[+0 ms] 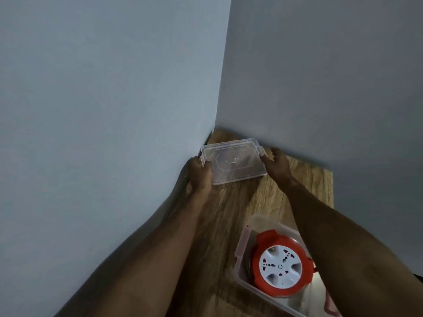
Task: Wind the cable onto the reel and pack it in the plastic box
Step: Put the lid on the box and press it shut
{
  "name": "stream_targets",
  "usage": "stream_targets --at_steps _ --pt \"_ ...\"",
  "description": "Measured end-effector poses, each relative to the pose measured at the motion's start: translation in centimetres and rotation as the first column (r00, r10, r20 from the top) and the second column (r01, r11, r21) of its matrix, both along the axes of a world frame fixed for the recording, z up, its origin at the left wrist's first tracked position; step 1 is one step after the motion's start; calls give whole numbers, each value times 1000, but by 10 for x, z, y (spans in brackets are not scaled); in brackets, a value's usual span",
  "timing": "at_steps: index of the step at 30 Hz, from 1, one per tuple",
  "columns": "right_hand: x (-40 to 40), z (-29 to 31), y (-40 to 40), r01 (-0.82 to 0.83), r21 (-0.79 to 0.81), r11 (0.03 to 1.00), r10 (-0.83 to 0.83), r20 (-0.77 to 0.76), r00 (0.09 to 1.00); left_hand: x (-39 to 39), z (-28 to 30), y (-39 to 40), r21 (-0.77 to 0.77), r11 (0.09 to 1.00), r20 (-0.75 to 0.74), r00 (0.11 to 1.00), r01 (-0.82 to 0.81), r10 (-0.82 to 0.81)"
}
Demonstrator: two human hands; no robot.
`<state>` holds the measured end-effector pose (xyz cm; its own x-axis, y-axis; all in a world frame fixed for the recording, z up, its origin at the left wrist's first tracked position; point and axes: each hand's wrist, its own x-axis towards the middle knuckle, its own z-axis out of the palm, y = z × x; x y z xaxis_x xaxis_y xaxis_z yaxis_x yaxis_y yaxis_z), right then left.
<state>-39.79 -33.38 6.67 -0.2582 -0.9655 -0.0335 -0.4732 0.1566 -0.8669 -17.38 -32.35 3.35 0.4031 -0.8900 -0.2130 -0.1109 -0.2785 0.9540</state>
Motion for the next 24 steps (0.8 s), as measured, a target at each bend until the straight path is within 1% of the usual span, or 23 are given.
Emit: stream_targets --at_steps 3,6,8,13,21,24 --pt "-3 -14 -12 8 35 999 -7 -27 1000 -3 -10 -11 13 1000 9 1000 10 -11" --pt "-3 -28 -16 10 96 995 -11 12 1000 -6 -18 -14 47 999 -30 999 15 -13" --pt "-3 -36 -18 12 95 995 -15 27 1000 -9 -20 -14 30 1000 -39 999 -5 6" --pt "-1 -40 -18 51 62 997 -53 31 998 -12 -18 -14 15 999 -80 996 -37 38" --pt "-4 -18 -2 100 -34 994 -97 78 992 -14 1 -5 -37 999 -10 1000 -17 17" --pt "-6 -1 9 107 -81 991 -100 83 991 -15 17 6 -76 997 -20 1000 -3 1"
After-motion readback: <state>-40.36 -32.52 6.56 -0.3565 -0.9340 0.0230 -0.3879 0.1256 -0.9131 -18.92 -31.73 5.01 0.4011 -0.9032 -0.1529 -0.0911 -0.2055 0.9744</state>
